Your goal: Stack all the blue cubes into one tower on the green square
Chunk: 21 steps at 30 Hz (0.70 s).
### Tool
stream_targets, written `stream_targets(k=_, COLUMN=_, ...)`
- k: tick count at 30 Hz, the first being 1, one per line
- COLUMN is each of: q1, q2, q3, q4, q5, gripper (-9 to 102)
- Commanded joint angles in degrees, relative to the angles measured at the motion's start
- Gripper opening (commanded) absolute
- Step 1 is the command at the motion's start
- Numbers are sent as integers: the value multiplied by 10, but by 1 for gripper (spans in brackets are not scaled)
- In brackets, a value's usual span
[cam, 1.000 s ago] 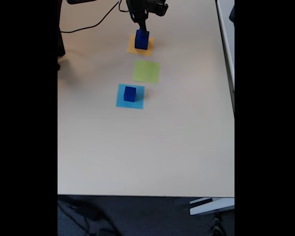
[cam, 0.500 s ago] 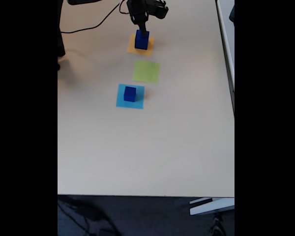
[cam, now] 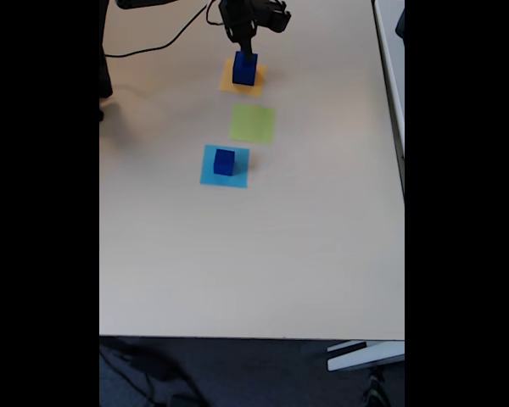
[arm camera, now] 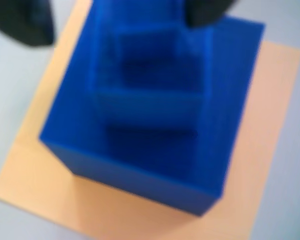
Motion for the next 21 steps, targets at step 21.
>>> stream_targets(k=21, q1=11, q2=13, q3=-32, q4=-7, q5=-15, gripper=2)
